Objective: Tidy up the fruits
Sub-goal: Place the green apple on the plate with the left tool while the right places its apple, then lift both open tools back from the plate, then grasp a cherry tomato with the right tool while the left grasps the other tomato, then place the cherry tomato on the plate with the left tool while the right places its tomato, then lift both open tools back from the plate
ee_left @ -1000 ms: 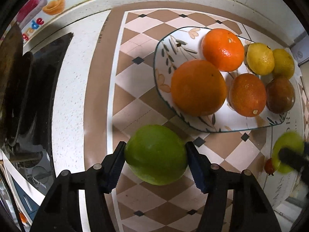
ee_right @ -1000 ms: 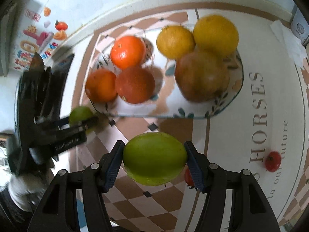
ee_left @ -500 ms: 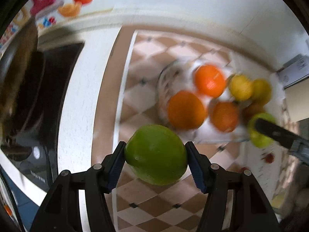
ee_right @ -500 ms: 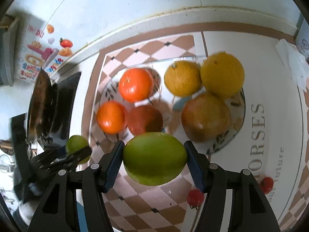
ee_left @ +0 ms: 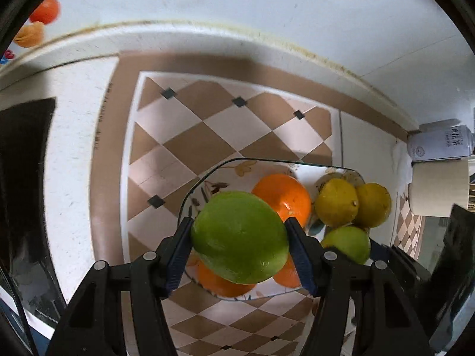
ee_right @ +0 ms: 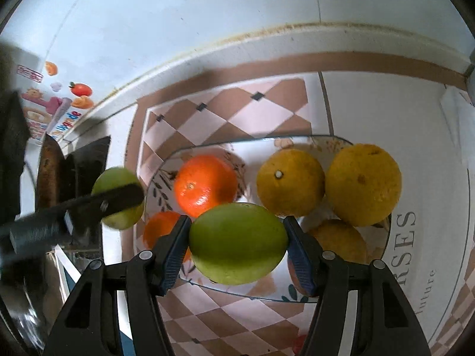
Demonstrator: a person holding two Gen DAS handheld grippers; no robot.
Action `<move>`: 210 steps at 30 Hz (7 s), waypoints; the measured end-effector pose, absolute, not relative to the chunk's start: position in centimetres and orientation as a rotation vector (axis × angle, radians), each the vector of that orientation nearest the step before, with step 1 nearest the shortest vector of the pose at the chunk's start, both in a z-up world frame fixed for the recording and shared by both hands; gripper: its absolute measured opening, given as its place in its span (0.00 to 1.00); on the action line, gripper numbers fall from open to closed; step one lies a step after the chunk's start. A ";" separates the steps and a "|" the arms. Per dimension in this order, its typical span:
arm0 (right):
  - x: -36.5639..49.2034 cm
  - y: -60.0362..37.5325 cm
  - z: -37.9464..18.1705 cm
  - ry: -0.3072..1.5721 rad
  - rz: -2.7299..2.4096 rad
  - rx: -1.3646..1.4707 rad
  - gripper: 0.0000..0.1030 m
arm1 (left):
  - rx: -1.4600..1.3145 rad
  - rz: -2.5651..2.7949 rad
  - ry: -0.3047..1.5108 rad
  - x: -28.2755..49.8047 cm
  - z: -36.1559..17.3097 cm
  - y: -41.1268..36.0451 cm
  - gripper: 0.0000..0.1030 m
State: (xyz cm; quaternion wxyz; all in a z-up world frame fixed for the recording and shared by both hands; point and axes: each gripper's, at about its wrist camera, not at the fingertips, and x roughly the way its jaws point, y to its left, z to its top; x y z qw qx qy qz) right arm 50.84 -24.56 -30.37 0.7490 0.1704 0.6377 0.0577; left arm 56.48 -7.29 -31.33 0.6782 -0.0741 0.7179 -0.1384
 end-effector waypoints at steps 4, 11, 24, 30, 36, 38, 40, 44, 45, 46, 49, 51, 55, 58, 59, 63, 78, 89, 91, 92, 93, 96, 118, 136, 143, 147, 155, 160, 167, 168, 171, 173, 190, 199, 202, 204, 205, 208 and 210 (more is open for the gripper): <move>50.8 -24.7 -30.3 1.399 0.124 0.381 0.75 | -0.119 -0.284 1.669 57.2 -33.1 -7.8 0.58; 50.6 -25.5 -29.1 1.393 0.098 0.364 0.85 | -0.156 -0.288 1.678 57.5 -33.3 -7.2 0.79; 48.2 -26.6 -25.6 1.298 -0.067 0.159 0.91 | -0.001 -0.165 1.439 52.3 -27.7 -4.8 0.90; 44.9 -27.3 -24.1 1.261 -0.120 0.127 0.94 | 0.046 -0.119 1.328 47.4 -25.0 -4.6 0.90; 41.2 -28.0 -22.1 1.227 -0.144 0.137 0.94 | 0.054 -0.120 1.228 43.0 -21.7 -5.4 0.90; 39.9 -27.9 -21.1 1.210 -0.146 0.135 0.94 | 0.059 -0.132 1.202 41.5 -20.6 -5.8 0.90; 38.4 -27.9 -19.9 1.189 -0.149 0.129 0.94 | 0.068 -0.137 1.180 40.2 -19.6 -6.0 0.90; 35.6 -27.7 -17.4 1.140 -0.156 0.112 0.94 | 0.070 -0.153 1.119 37.3 -17.0 -6.2 0.90; 34.8 -27.7 -16.7 1.128 -0.159 0.109 0.94 | 0.070 -0.155 1.107 36.8 -16.4 -6.2 0.90; 34.0 -27.7 -16.0 1.114 -0.160 0.110 0.94 | 0.066 -0.157 1.094 36.2 -15.8 -6.2 0.90; 31.5 -27.6 -13.9 1.075 -0.162 0.117 0.94 | 0.057 -0.165 1.050 34.1 -13.8 -6.0 0.90; 30.1 -27.5 -12.6 1.049 -0.160 0.124 0.94 | 0.056 -0.166 1.023 32.7 -12.7 -6.0 0.90; 27.1 -26.7 -10.0 0.995 -0.152 0.109 0.94 | 0.063 -0.168 0.969 30.2 -10.8 -5.7 0.90; 25.0 -25.8 -8.3 0.962 -0.144 0.093 0.94 | 0.059 -0.171 0.944 28.7 -9.7 -5.4 0.90; 24.5 -25.6 -7.8 0.952 -0.140 0.090 0.94 | 0.058 -0.175 0.935 28.3 -9.3 -5.3 0.90; 22.3 -24.8 -6.0 0.917 -0.131 0.085 0.94 | 0.058 -0.175 0.905 26.4 -8.2 -4.9 0.90; 18.4 -24.1 -3.4 0.852 -0.124 0.072 0.94 | 0.059 -0.159 0.859 23.3 -7.2 -4.7 0.90; 18.4 -24.7 -3.3 0.852 -0.123 0.092 0.94 | 0.052 -0.170 0.864 23.4 -7.1 -5.6 0.90; 18.6 -25.0 -3.4 0.853 -0.120 0.105 0.94 | 0.052 -0.170 0.866 23.6 -7.2 -5.9 0.90; 18.7 -25.1 -3.4 0.853 -0.121 0.106 0.94 | 0.052 -0.170 0.866 23.8 -7.2 -5.9 0.90; 18.9 -25.3 -3.5 0.854 -0.122 0.110 0.94 | 0.052 -0.168 0.866 23.9 -7.2 -6.0 0.90; 19.7 -25.9 -3.8 0.858 -0.122 0.131 0.94 | 0.051 -0.161 0.869 24.6 -7.3 -6.3 0.90; 31.6 -39.0 -23.8 1.174 -0.217 0.389 0.92 | 0.164 -0.093 1.223 36.2 -22.2 -12.5 1.00; 32.3 -40.4 -32.3 1.234 -0.229 0.339 0.33 | 0.153 -0.282 1.489 37.0 -32.1 -20.8 1.00; 31.4 -41.0 -30.0 1.210 -0.213 0.352 0.33 | 0.251 -0.391 1.495 35.8 -33.7 -25.2 0.61; 30.9 -41.0 -29.6 1.215 -0.208 0.356 0.33 | 0.284 -0.399 1.493 35.2 -34.5 -26.1 0.33; 30.6 -40.5 -28.4 1.192 -0.159 0.382 0.33 | 0.153 -0.379 1.486 36.2 -33.2 -22.1 0.24; 31.9 -38.9 -27.8 1.174 -0.062 0.450 0.33 | 0.001 -0.342 1.457 37.6 -29.8 -17.5 0.24; 35.6 -34.8 -28.9 1.177 0.132 0.603 0.33 | -0.258 -0.240 1.432 41.8 -27.2 -10.6 0.24; 36.0 -34.1 -29.2 1.179 0.152 0.619 0.33 | -0.294 -0.222 1.436 42.4 -27.5 -10.0 0.24; 38.0 -32.1 -30.3 1.181 0.204 0.662 0.33 | -0.400 -0.189 1.451 43.9 -28.2 -7.8 0.24; 39.1 -30.8 -30.8 1.187 0.223 0.664 0.33 | -0.426 -0.176 1.456 44.7 -28.6 -7.2 0.24; 40.6 -28.5 -30.1 1.238 0.140 0.463 0.73 | -0.279 -0.106 1.425 46.0 -28.5 -6.3 0.60; 38.9 -29.3 -26.5 1.236 -0.024 0.200 0.91 | -0.020 -0.021 1.311 42.6 -25.7 -6.2 0.95; 37.9 -29.2 -24.8 1.204 -0.047 0.171 0.92 | -0.003 -0.017 1.281 41.3 -24.7 -5.7 0.95; 37.2 -29.0 -23.7 1.185 -0.060 0.155 0.94 | -0.010 -0.028 1.266 40.5 -23.9 -5.5 0.95; 36.8 -28.8 -23.0 1.172 -0.065 0.151 0.94 | -0.010 -0.031 1.256 40.0 -23.3 -5.4 0.95; 35.0 -28.3 -20.8 1.134 -0.078 0.150 0.94 | -0.009 -0.051 1.204 38.2 -21.1 -5.0 0.95; 33.5 -27.9 -19.0 1.103 -0.086 0.152 0.94 | -0.012 -0.062 1.161 36.7 -19.3 -4.6 0.95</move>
